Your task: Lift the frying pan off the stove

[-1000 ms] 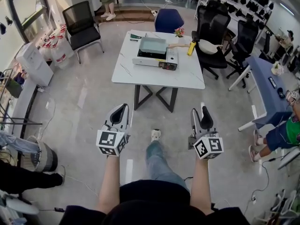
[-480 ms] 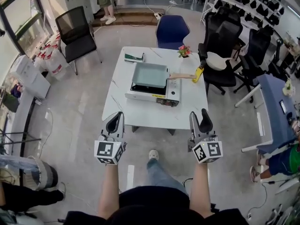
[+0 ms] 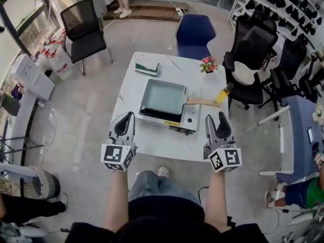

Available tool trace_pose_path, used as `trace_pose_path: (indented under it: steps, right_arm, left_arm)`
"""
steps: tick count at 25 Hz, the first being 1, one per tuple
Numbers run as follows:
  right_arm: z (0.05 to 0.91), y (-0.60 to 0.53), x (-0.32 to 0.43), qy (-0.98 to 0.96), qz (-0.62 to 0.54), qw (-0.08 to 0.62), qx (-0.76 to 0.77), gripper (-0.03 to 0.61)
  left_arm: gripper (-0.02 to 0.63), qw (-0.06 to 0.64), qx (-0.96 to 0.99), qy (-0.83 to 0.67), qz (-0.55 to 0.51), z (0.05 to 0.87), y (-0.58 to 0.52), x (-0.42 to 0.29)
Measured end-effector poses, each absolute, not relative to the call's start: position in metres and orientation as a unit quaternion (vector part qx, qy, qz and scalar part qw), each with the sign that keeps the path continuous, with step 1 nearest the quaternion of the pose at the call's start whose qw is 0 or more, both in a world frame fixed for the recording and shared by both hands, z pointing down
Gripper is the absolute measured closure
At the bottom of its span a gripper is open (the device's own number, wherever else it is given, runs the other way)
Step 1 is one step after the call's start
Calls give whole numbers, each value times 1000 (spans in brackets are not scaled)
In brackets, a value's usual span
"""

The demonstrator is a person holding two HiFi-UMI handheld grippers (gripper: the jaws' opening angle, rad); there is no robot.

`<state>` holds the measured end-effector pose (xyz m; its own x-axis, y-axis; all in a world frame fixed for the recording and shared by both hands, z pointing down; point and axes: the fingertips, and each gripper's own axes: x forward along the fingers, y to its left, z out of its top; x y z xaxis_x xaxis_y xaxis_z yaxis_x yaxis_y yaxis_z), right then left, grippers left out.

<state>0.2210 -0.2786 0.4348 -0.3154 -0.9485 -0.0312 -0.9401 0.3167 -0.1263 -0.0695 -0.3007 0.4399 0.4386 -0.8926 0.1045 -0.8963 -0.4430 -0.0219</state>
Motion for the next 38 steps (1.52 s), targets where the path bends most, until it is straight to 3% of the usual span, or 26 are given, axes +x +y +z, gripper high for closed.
trace_pose_path:
  steps: [13, 19, 24, 38]
  right_arm:
    - [428, -334, 234, 796, -42, 51, -602, 387]
    - [419, -357, 244, 808, -6, 13, -589, 387]
    - [406, -381, 234, 839, 24, -65, -540, 386]
    - [457, -409, 184, 878, 41, -395, -265, 385]
  left_arm:
    - [597, 19, 858, -510, 57, 436, -364, -59]
    - [597, 26, 865, -498, 60, 441, -380, -56]
    - [597, 33, 871, -487, 57, 445, -392, -50]
    - [597, 47, 873, -482, 57, 457, -408, -47]
